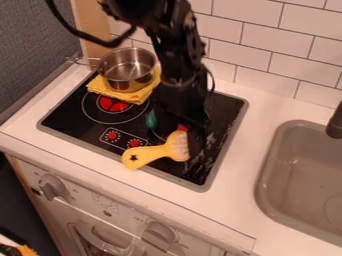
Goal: Move the yellow brush to the bottom left of the stove
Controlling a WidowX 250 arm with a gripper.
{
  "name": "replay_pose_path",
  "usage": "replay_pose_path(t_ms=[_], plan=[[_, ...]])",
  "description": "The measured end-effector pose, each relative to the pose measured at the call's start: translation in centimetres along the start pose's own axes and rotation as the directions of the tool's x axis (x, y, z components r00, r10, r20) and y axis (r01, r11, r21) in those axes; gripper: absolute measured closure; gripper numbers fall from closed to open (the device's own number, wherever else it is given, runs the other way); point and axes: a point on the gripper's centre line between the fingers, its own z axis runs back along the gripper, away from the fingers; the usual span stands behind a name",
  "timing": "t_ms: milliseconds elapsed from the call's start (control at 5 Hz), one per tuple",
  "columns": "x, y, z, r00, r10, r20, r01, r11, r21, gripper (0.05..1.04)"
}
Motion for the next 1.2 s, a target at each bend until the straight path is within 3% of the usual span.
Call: replay_pose_path(t_ms=[200,400,600,800,1000,1200], plan=[[-0.4,-0.8,-0.8,0.999,-0.034,-0.029,0.035,0.999,0.003,0.135],[-0.4,-0.8,-0.8,0.999,-0.034,-0.024,0.034,0.999,0.007,0.41],[-0.5,-1.0,-0.7,0.999,-0.034,-0.025,0.034,0.999,-0.007,0.557],[-0.3,-1.2,0.8,1.0,-0.018,-0.003,0.018,0.999,-0.035,0.558],[0.1,2.2,5.9,0.988,0.108,0.107,-0.106,0.994,-0.031,0.558],[-1.4,6.3,7.1,0.965,0.228,0.127,-0.227,0.974,-0.022,0.558]])
